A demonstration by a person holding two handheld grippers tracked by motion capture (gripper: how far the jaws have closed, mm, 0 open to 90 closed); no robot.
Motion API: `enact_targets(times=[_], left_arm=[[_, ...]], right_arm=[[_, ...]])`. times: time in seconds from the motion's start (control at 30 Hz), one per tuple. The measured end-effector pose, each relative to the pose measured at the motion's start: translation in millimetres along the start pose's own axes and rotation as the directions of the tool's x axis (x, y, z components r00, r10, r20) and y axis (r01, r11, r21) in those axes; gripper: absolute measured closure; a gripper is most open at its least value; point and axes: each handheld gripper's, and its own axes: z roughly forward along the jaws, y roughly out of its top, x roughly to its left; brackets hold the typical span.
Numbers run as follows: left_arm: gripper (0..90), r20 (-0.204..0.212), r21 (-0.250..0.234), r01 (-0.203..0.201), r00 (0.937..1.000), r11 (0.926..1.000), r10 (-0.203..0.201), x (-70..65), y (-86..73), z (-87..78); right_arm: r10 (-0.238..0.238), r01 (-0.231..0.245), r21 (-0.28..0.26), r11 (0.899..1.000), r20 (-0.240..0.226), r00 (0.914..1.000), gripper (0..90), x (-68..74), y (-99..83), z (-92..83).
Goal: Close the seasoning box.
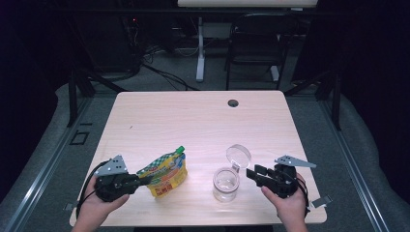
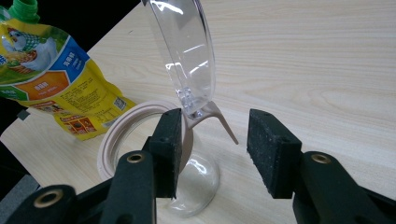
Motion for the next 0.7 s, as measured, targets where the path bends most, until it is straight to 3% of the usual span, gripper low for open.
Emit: enact_targets(times=[0.23,0.43,0.47,0.7], left_arm=[[67.9,0.022,-0.016,0.09,0.9958,0.9958,-0.089,7.6,-2.8,9.2],[58.2,0.064,-0.01,0.171,0.9833,0.9852,-0.17,15.7,-7.2,21.4],[56.5,0.078,-0.015,0.19,0.9789,0.9816,-0.189,18.1,-8.3,23.8],[49.0,0.07,0.005,0.199,0.9775,0.98,-0.199,21.1,-10.8,34.8]], right_arm=[[0.014,-0.014,0.004,1.0,-0.01,0.9999,54.7,-2.4,-1.6,1.3],[0.017,-0.017,0.005,1.0,-0.007,0.9998,54.2,-3.3,-2.4,2.1],[0.017,-0.017,0.005,1.0,-0.007,0.9998,54.2,-3.6,-2.6,2.3],[0.025,-0.025,0.004,1.0,-0.01,0.9996,53.3,-5.1,-3.4,2.8]])
